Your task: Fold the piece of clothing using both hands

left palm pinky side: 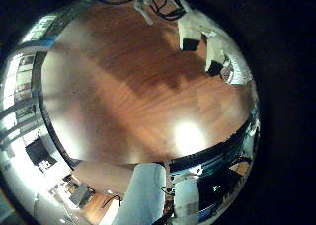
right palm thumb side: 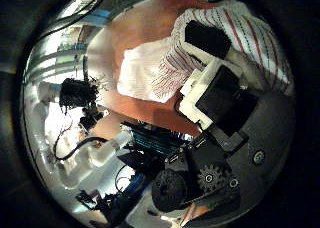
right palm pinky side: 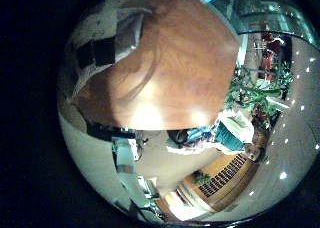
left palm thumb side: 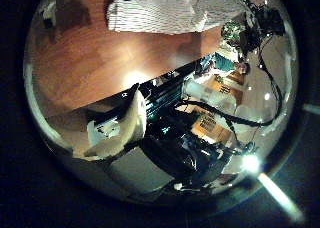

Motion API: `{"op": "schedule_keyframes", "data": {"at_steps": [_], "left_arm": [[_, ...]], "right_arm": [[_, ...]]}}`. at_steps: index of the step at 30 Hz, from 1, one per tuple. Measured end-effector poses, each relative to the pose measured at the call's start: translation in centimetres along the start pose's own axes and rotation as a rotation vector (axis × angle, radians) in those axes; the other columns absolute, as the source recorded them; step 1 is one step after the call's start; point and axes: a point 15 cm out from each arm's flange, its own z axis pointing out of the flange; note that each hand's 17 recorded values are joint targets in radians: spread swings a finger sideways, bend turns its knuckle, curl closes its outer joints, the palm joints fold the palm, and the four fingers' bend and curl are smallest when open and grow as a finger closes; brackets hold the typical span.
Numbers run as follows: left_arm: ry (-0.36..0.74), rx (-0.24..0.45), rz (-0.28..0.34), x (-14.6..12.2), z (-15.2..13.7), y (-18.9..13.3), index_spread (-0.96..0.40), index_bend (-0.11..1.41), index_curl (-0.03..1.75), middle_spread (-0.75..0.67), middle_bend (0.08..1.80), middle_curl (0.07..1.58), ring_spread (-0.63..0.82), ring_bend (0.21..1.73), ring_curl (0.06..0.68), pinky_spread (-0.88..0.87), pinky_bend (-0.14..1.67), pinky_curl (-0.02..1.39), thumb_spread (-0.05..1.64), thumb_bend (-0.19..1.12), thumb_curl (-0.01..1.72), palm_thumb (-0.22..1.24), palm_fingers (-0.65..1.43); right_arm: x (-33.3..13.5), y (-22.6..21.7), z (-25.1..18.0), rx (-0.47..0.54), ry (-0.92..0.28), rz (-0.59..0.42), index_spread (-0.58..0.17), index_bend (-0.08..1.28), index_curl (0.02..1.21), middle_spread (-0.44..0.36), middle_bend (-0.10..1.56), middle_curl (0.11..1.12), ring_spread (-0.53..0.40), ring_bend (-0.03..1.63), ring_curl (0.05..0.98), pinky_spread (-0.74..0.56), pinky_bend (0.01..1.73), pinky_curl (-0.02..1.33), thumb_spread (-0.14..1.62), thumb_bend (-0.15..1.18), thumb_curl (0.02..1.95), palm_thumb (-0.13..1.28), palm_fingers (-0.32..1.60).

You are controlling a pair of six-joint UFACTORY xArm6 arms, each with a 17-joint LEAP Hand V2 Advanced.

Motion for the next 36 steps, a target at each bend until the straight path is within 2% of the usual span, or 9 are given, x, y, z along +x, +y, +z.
{"op": "schedule_keyframes", "data": {"at_steps": [5,9,17,22,25,27,29,30,36], "left_arm": [[0.035,0.005,-0.06,-3.0,0.6,2.3,-0.01,0.17,0.34,0.1,0.24,0.39,0.01,0.84,0.279,0.02,0.49,0.51,1.17,-0.02,0.31,0.4,0.22],[0.066,-0.005,-0.084,-4.2,1.7,3.7,-0.01,0.17,0.34,0.09,0.24,0.4,0.0,0.84,0.278,0.01,0.49,0.5,1.17,-0.02,0.31,0.4,0.22],[0.088,0.007,-0.129,-6.0,2.1,5.7,-0.01,0.17,0.34,0.09,0.24,0.4,-0.01,0.84,0.275,0.0,0.49,0.5,1.17,-0.02,0.31,0.4,0.22],[0.088,0.007,-0.138,-6.3,2.1,6.0,-0.01,0.17,0.34,0.08,0.24,0.41,-0.01,0.84,0.275,0.0,0.49,0.49,1.17,-0.02,0.31,0.4,0.23],[0.087,0.007,-0.137,-6.3,2.1,6.0,-0.01,0.17,0.34,0.08,0.24,0.41,-0.01,0.85,0.275,0.0,0.49,0.49,1.17,-0.02,0.32,0.4,0.23],[0.088,0.009,-0.136,-6.2,2.0,5.9,-0.01,0.17,0.34,0.08,0.24,0.41,-0.01,0.85,0.275,0.0,0.49,0.49,1.17,-0.02,0.32,0.4,0.23],[0.087,0.008,-0.133,-6.0,2.0,5.8,-0.01,0.17,0.34,0.08,0.23,0.41,-0.01,0.85,0.274,0.0,0.49,0.49,1.17,-0.02,0.32,0.4,0.23],[0.086,0.008,-0.129,-5.9,2.0,5.7,-0.01,0.17,0.34,0.08,0.23,0.41,-0.01,0.85,0.273,0.0,0.49,0.49,1.17,-0.02,0.32,0.41,0.23],[0.08,0.007,-0.119,-4.9,1.7,5.1,-0.01,0.17,0.34,0.08,0.23,0.41,-0.01,0.85,0.271,0.0,0.5,0.49,1.17,-0.02,0.31,0.41,0.23]], "right_arm": [[-6.8,-3.8,0.4,-0.04,0.081,-0.096,-0.261,1.08,0.85,-0.118,1.34,0.74,-0.209,1.37,0.72,-0.23,1.27,0.77,1.17,-0.01,0.71,1.01,1.15],[-13.0,-5.9,4.1,-0.108,0.144,-0.19,-0.256,1.08,0.84,-0.117,1.35,0.73,-0.207,1.38,0.721,-0.23,1.26,0.78,1.17,-0.01,0.73,1.0,1.16],[-20.6,-8.3,9.8,-0.101,0.187,-0.299,-0.253,1.08,0.82,-0.119,1.35,0.72,-0.204,1.38,0.717,-0.24,1.25,0.79,1.15,-0.03,0.73,0.89,1.15],[-21.5,-9.8,9.8,-0.042,0.158,-0.313,-0.3,0.83,0.76,-0.15,1.23,0.66,-0.224,1.35,0.658,-0.36,1.18,0.72,1.19,-0.02,0.69,0.79,1.03],[-20.8,-9.9,8.9,-0.03,0.133,-0.303,-0.333,0.42,0.69,-0.184,1.02,0.61,-0.273,1.36,0.639,-0.46,1.29,0.7,1.21,-0.02,0.66,0.76,0.57],[-20.7,-9.6,7.5,-0.011,0.107,-0.307,-0.361,0.26,0.63,-0.189,0.89,0.57,-0.28,1.33,0.62,-0.47,1.37,0.7,1.22,-0.02,0.65,0.74,0.39],[-21.1,-9.0,6.1,0.005,0.053,-0.332,-0.388,0.24,0.58,-0.167,0.71,0.52,-0.237,1.21,0.582,-0.35,1.3,0.71,1.22,-0.02,0.64,0.73,0.06],[-21.6,-8.6,5.4,0.009,0.02,-0.356,-0.395,0.23,0.56,-0.157,0.64,0.49,-0.208,1.16,0.562,-0.29,1.28,0.7,1.22,-0.02,0.63,0.73,0.0],[-18.9,-5.0,1.4,0.05,-0.138,-0.36,-0.413,0.19,0.46,-0.127,0.41,0.38,-0.067,1.02,0.442,-0.02,1.22,0.62,1.23,-0.01,0.61,0.73,0.01]]}}
